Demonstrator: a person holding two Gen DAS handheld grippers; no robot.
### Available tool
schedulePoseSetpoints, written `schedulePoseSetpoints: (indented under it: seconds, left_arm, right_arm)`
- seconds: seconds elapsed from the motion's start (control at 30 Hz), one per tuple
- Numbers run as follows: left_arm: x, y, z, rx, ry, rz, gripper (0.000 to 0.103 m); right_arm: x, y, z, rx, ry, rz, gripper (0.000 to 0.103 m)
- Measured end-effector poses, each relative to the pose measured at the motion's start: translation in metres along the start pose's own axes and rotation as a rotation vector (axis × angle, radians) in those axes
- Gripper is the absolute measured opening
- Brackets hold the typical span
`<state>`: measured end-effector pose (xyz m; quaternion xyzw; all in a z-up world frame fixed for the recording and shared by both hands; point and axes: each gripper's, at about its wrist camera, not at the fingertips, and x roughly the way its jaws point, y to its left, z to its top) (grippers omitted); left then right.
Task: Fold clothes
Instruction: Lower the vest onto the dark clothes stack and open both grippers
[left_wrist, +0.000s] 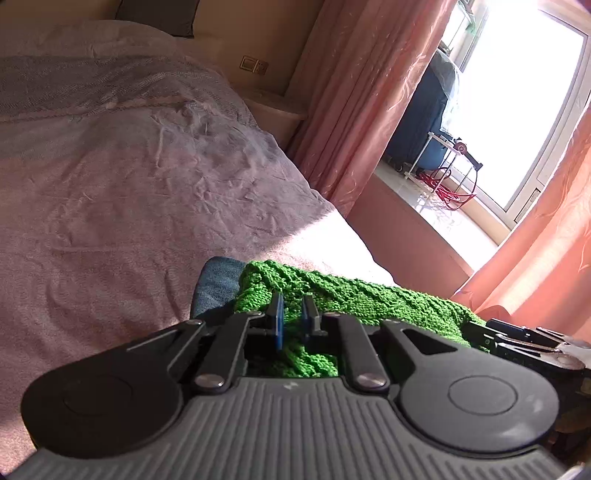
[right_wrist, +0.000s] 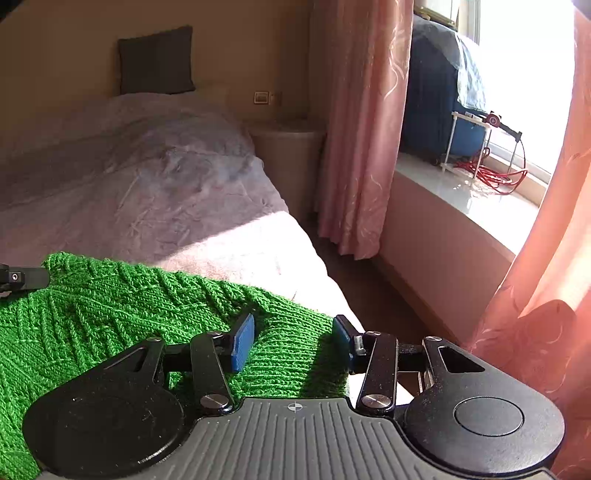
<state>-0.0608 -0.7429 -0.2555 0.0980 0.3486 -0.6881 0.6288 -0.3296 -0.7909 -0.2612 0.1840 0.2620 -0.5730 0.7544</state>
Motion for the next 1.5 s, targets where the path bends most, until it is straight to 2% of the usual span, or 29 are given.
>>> schedulePoseSetpoints:
  seconds: [0.1, 0.27, 0.33, 0.47, 0.53, 0.67, 0.83, 1.0, 1.07, 1.1, 1.3, 1.37, 1.4, 1.5]
  left_arm:
    - [-0.030, -0.006, -0.004, 0.010, -0.011, 0.003, 0.008]
    - [-0.070, -0.015, -0.027, 0.072, 0.015, 0.049, 0.006]
    - [-0.076, -0.015, -0.043, 0.082, 0.068, 0.072, 0.006]
    - [-0.073, -0.015, -0.069, 0.124, 0.133, 0.118, 0.006]
    - [-0.073, -0.015, -0.074, 0.122, 0.129, 0.132, 0.006]
    - [-0.072, -0.018, -0.070, 0.110, 0.151, 0.154, 0.006]
    - [-0.081, -0.040, -0.053, 0.127, 0.185, 0.236, 0.006]
    - [-0.107, -0.063, -0.037, 0.102, 0.216, 0.291, 0.008]
    - [-0.121, -0.071, -0.032, 0.087, 0.225, 0.294, 0.009]
    - [-0.129, -0.075, -0.029, 0.084, 0.234, 0.295, 0.011]
    - [-0.173, -0.103, -0.017, 0.099, 0.255, 0.327, 0.022]
    - [-0.188, -0.111, -0.015, 0.110, 0.248, 0.331, 0.027]
    - [-0.195, -0.116, -0.015, 0.116, 0.244, 0.334, 0.030]
    - [-0.215, -0.127, -0.014, 0.135, 0.233, 0.343, 0.032]
  right_arm:
    - [-0.041, 0.000, 0.009, 0.028, -0.021, 0.010, 0.045]
    - [-0.092, 0.022, -0.006, 0.018, -0.005, 0.080, 0.045]
    - [-0.094, 0.033, -0.022, -0.017, 0.039, 0.078, 0.045]
    - [-0.073, 0.035, -0.060, -0.041, 0.169, 0.053, 0.045]
    - [-0.070, 0.035, -0.066, -0.065, 0.178, 0.049, 0.045]
    - [-0.067, 0.034, -0.061, -0.043, 0.207, 0.052, 0.045]
    - [-0.077, 0.028, -0.041, 0.014, 0.249, 0.065, 0.045]
    - [-0.109, 0.024, -0.027, 0.092, 0.277, 0.087, 0.047]
    - [-0.123, 0.023, -0.022, 0.120, 0.284, 0.097, 0.062]
    - [-0.132, 0.024, -0.019, 0.125, 0.281, 0.101, 0.075]
    - [-0.181, 0.031, -0.001, 0.155, 0.266, 0.119, 0.076]
    - [-0.195, 0.033, 0.003, 0.162, 0.264, 0.123, 0.080]
    - [-0.203, 0.034, 0.003, 0.162, 0.258, 0.117, 0.085]
    - [-0.225, 0.037, 0.005, 0.160, 0.250, 0.112, 0.087]
